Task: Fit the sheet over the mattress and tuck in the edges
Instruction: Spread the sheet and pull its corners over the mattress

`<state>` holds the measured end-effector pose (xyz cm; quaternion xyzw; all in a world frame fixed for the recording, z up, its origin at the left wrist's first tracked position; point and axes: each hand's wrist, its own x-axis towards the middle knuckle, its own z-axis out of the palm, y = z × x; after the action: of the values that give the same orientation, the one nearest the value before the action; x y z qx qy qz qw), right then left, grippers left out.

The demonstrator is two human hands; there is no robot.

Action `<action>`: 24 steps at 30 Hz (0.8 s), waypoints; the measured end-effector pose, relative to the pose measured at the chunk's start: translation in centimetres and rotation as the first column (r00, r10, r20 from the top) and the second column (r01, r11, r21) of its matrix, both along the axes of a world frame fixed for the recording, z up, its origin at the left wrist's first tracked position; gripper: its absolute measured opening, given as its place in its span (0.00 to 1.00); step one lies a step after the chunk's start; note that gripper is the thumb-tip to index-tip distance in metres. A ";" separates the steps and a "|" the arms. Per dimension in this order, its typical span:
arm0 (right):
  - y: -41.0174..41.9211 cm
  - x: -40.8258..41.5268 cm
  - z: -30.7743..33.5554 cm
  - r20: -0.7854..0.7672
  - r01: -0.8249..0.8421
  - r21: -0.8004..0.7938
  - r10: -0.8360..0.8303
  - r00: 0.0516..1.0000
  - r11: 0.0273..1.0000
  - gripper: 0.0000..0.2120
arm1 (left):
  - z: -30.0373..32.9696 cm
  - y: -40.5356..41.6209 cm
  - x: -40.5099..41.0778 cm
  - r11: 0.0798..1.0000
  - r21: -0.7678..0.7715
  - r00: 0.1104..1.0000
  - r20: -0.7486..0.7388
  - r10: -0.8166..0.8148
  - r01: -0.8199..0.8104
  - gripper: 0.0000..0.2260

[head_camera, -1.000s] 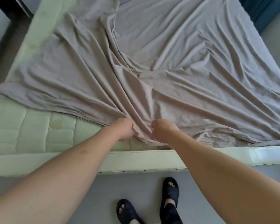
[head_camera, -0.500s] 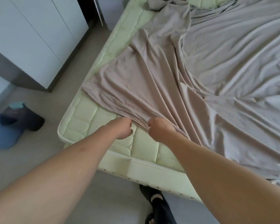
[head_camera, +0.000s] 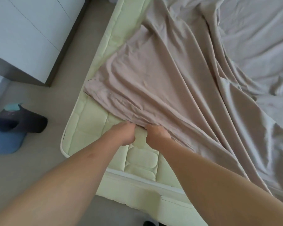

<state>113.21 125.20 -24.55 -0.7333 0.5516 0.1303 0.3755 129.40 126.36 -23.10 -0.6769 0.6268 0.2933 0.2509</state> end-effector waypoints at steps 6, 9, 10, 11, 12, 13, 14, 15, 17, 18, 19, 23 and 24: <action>0.2 2.3 -3.2 -0.111 0.028 -0.175 -0.048 0.993 0.984 0.20 | -3.0 -1.1 4.2 0.973 -0.226 0.997 0.072 -0.036 0.052 0.20; -0.8 2.3 -2.7 -0.086 0.057 -0.098 -0.066 0.994 0.994 0.14 | -4.4 -1.9 6.2 0.946 -0.304 0.992 0.088 -0.093 0.115 0.20; -0.8 2.4 -2.5 -0.080 0.062 -0.060 -0.067 0.995 0.996 0.14 | -4.9 -2.2 6.8 0.934 -0.318 0.985 0.098 -0.141 0.165 0.19; -0.7 2.3 -2.1 -0.068 0.062 -0.030 -0.064 0.996 0.998 0.13 | -5.1 -2.5 7.0 0.919 -0.317 0.972 0.118 -0.205 0.233 0.17; -0.5 2.1 -1.8 -0.057 0.058 -0.008 -0.059 0.997 0.998 0.12 | -5.1 -2.8 7.1 0.909 -0.294 0.954 0.135 -0.266 0.295 0.15; 0.1 2.0 -1.4 -0.068 0.063 -0.001 -0.063 0.996 0.998 0.11 | -4.9 -2.6 7.0 0.904 -0.267 0.942 0.130 -0.309 0.333 0.14; 0.8 1.9 -0.7 -0.090 0.088 0.005 -0.087 0.992 0.996 0.10 | -4.4 -2.2 6.9 0.916 -0.238 0.947 0.084 -0.311 0.322 0.12; 1.5 1.6 -0.2 -0.127 0.119 0.031 -0.114 0.985 0.992 0.11 | -3.9 -1.5 6.7 0.958 -0.161 0.969 -0.030 -0.247 0.239 0.11; 3.2 0.9 0.6 -0.229 0.121 0.129 -0.090 0.969 0.984 0.14 | -2.8 1.0 6.0 0.961 0.277 0.934 -0.343 0.094 0.005 0.09; 4.1 0.6 0.9 -0.296 0.102 0.172 -0.047 0.954 0.980 0.15 | -2.0 2.5 5.9 0.865 0.501 0.893 -0.381 0.241 -0.020 0.08; 5.3 1.0 1.6 -0.354 0.112 0.204 -0.033 0.934 0.973 0.16 | -0.9 4.1 6.6 0.803 0.596 0.889 -0.377 0.259 0.019 0.09; 7.0 5.4 3.4 -0.325 0.134 0.152 -0.078 0.942 0.979 0.13 | 0.4 5.8 11.5 0.991 0.135 0.961 -0.274 0.030 0.007 0.11; 6.9 7.0 3.6 -0.294 0.126 0.123 -0.085 0.952 0.984 0.12 | 0.3 5.4 13.4 0.999 0.019 0.970 -0.240 0.047 -0.044 0.11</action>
<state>120.17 132.09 -20.91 -0.6479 0.6282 0.2535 0.3483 142.78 131.78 -22.82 -0.6489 0.6348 0.3830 0.1712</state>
